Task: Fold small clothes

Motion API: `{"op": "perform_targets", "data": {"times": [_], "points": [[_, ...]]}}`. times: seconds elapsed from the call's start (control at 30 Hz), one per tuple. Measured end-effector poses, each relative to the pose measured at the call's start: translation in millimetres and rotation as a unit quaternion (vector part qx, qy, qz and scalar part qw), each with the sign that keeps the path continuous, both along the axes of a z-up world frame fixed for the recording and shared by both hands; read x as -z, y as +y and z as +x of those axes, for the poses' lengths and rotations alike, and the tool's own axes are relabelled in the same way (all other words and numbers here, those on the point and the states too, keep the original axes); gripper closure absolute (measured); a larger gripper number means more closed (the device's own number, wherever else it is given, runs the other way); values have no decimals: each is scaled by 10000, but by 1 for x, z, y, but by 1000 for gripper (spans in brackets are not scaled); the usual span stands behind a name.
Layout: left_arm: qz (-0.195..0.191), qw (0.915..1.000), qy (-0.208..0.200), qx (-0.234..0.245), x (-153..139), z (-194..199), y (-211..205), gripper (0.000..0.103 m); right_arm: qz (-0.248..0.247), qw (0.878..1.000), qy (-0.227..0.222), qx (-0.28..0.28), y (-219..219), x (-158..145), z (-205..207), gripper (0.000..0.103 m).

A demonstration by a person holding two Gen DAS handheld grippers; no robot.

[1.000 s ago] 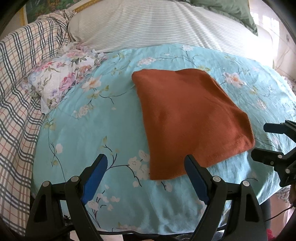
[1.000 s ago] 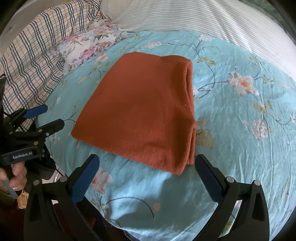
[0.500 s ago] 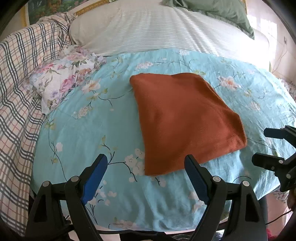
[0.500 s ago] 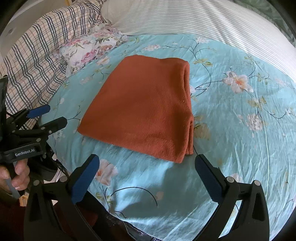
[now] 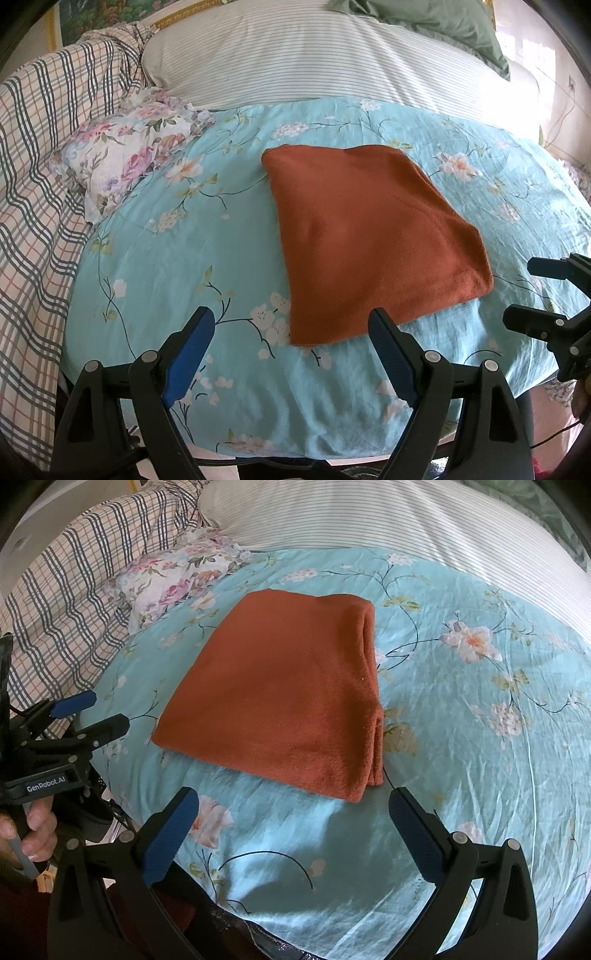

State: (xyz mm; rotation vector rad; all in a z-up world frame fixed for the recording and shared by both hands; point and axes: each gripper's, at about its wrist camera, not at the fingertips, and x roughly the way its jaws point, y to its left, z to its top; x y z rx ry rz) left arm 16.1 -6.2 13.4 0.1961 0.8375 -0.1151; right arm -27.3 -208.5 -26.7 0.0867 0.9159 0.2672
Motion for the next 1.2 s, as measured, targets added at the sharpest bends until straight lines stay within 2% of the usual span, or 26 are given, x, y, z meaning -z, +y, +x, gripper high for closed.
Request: {"op": "perform_targets", "data": {"times": [0.27,1.2], "points": [[7,10000,21,-6,0,0,0,17,-125,9999,-83,25,-1,-3,1,0],[35,10000,59,-30,4,6,1,17,-74,9999,-100,56,-3,-2,4,0]]}}
